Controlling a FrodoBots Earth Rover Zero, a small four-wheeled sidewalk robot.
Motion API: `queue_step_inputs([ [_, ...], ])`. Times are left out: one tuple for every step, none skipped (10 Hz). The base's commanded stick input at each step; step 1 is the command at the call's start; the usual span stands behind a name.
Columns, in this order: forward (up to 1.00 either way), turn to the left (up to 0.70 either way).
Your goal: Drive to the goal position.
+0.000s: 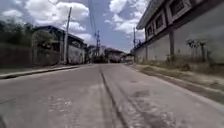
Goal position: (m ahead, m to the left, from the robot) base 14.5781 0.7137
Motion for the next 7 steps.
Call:
queue_step_inputs([
  [1.00,0.00],
  [1.00,0.00],
  [1.00,0.00],
  [1.00,0.00],
  [1.00,0.00],
  [1.00,0.00],
  [1.00,0.00],
])
